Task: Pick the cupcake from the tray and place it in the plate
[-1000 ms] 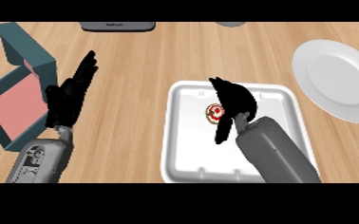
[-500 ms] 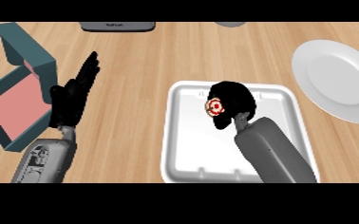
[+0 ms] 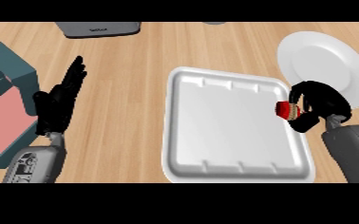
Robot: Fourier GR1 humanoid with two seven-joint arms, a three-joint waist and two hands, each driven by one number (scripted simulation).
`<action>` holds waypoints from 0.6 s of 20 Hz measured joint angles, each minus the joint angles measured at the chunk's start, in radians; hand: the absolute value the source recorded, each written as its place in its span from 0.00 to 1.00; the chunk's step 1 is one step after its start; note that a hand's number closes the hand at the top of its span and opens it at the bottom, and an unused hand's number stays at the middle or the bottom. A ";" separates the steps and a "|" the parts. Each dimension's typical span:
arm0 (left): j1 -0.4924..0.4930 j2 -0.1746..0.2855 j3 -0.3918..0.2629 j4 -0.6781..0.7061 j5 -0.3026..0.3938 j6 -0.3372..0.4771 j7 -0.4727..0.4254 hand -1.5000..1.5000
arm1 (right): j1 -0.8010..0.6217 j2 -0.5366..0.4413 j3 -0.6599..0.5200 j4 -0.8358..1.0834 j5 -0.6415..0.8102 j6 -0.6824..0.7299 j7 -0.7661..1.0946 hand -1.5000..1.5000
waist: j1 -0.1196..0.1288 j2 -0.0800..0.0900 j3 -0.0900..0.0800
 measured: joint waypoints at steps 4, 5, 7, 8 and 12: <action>0.011 0.006 0.013 -0.007 0.005 0.002 -0.005 0.50 | 0.049 -0.203 -0.155 0.080 -0.068 -0.022 -0.191 1.00 | -0.017 0.004 0.005; 0.013 0.005 0.012 -0.011 0.006 0.003 -0.003 0.50 | 0.059 -0.245 -0.193 0.101 -0.086 -0.036 -0.245 1.00 | -0.018 0.003 0.006; 0.014 0.005 0.013 -0.016 0.008 0.002 -0.001 0.50 | 0.071 -0.311 -0.271 0.143 -0.124 -0.075 -0.357 1.00 | -0.012 0.003 0.007; 0.015 0.007 0.015 -0.017 0.011 0.000 0.001 0.50 | 0.073 -0.339 -0.311 0.163 -0.147 -0.094 -0.410 1.00 | -0.011 0.003 0.008; 0.018 0.005 0.008 -0.019 0.009 -0.007 -0.005 0.50 | 0.083 -0.423 -0.458 0.251 -0.237 -0.164 -0.642 1.00 | 0.005 0.003 0.008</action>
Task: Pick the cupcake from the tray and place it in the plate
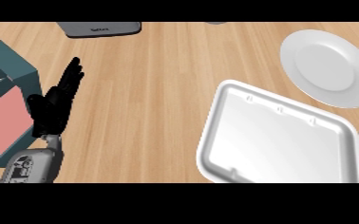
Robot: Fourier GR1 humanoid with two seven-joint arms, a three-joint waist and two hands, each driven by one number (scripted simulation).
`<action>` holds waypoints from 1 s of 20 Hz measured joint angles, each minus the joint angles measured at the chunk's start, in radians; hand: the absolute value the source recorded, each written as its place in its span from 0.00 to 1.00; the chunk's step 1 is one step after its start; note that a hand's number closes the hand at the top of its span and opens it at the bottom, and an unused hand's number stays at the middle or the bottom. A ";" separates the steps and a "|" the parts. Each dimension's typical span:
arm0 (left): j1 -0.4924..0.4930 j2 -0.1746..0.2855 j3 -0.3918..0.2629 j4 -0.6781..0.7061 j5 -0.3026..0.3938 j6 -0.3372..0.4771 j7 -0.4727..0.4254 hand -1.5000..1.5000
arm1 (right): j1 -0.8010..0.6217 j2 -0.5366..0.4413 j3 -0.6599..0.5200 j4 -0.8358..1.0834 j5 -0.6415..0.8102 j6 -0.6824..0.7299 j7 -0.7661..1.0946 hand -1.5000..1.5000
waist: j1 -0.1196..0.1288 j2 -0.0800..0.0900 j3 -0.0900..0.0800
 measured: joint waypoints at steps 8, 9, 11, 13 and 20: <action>-0.039 -0.013 -0.030 0.005 0.001 -0.027 0.002 0.50 | -0.029 -0.120 -0.167 0.242 -0.136 0.043 -0.449 1.00 | 0.065 0.007 -0.005; -0.050 -0.013 -0.034 0.008 -0.003 -0.029 0.006 0.50 | -0.040 -0.133 -0.171 0.280 -0.139 0.059 -0.490 1.00 | 0.074 0.009 -0.005; -0.058 -0.022 -0.048 0.007 -0.012 -0.028 0.013 0.50 | -0.072 -0.153 -0.165 0.351 -0.136 0.091 -0.546 1.00 | 0.089 0.009 -0.006; -0.072 -0.029 -0.058 0.009 -0.020 -0.026 0.022 0.50 | -0.120 -0.155 -0.147 0.406 -0.124 0.105 -0.556 1.00 | 0.104 0.011 -0.007; -0.094 -0.049 -0.067 0.047 -0.032 -0.026 0.002 0.50 | -0.309 -0.071 -0.052 0.528 -0.046 0.101 -0.539 1.00 | 0.120 0.012 -0.010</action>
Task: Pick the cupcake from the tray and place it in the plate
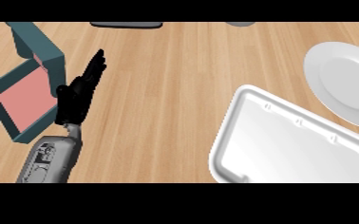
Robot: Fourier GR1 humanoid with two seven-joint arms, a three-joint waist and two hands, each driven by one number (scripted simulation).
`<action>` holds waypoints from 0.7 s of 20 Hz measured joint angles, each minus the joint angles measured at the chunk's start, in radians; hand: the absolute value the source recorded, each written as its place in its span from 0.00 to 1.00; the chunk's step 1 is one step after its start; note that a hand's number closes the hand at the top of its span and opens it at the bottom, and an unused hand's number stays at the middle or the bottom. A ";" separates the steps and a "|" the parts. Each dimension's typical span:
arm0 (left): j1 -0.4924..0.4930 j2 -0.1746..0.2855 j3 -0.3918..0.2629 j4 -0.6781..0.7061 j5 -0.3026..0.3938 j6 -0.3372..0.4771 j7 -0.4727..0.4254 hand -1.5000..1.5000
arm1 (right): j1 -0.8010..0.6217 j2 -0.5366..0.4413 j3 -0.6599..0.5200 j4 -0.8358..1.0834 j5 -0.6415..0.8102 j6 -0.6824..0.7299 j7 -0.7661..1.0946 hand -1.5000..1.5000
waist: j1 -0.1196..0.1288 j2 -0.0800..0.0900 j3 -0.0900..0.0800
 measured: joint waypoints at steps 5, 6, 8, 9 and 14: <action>-0.009 -0.007 -0.002 -0.007 -0.004 0.001 0.017 0.50 | -0.090 0.090 0.066 0.064 0.073 -0.062 0.015 1.00 | 0.001 -0.001 -0.001; -0.006 -0.004 0.000 -0.002 -0.006 0.000 0.009 0.50 | -0.102 0.100 0.080 0.075 0.094 -0.087 0.022 1.00 | 0.001 0.000 0.000; -0.006 -0.004 0.002 0.000 -0.005 -0.005 0.006 0.50 | -0.125 0.129 0.114 0.086 0.138 -0.143 0.045 1.00 | 0.001 0.000 -0.001; -0.003 -0.010 -0.002 -0.005 -0.009 0.001 0.006 0.50 | -0.129 0.149 0.132 0.092 0.161 -0.174 0.057 1.00 | 0.000 -0.001 -0.001; -0.016 -0.005 0.008 0.020 -0.009 -0.008 -0.008 0.50 | -0.178 0.223 0.159 0.189 0.209 -0.217 0.139 0.00 | 0.006 0.004 0.000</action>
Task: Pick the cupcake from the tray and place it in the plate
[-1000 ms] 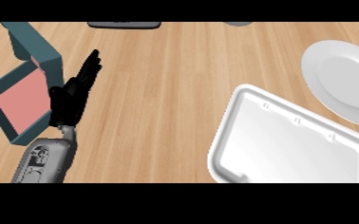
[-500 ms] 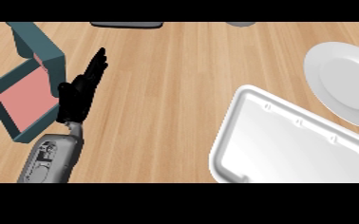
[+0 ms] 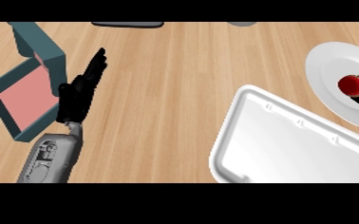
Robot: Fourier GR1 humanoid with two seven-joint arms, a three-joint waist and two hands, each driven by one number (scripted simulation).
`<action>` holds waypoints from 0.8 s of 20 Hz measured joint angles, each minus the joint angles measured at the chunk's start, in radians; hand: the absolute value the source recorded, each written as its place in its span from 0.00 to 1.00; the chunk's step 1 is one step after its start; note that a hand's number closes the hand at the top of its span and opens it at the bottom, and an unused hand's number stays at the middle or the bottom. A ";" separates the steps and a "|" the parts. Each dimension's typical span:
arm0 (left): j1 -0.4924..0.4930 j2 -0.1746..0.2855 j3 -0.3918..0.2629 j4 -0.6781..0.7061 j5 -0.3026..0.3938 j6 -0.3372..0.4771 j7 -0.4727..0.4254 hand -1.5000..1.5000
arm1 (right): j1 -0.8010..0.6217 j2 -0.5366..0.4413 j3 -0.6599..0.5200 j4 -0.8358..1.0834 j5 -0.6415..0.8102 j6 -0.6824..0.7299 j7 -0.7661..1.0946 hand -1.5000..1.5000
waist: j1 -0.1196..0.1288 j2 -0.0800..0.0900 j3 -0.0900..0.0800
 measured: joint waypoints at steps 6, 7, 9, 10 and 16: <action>-0.028 -0.005 0.006 0.013 -0.004 0.004 0.013 0.50 | -0.039 0.054 -0.015 0.081 -0.006 0.026 0.027 0.00 | -0.002 0.002 0.001; -0.012 -0.006 0.002 -0.001 -0.005 0.003 0.014 0.50 | -0.039 0.060 -0.022 0.090 -0.012 0.030 0.023 0.00 | 0.002 0.002 0.001; -0.025 -0.002 0.008 -0.002 0.000 -0.002 0.022 0.50 | -0.048 0.070 -0.043 0.103 -0.033 0.059 0.006 0.00 | 0.000 0.002 0.001; -0.024 0.000 0.011 0.003 0.000 -0.003 0.016 0.50 | -0.049 0.073 -0.058 0.109 -0.049 0.075 -0.006 0.00 | -0.001 0.002 0.002; -0.008 0.006 0.022 0.001 0.005 -0.008 0.006 0.50 | -0.073 0.025 -0.193 0.142 -0.188 0.203 -0.031 0.00 | -0.008 0.000 0.002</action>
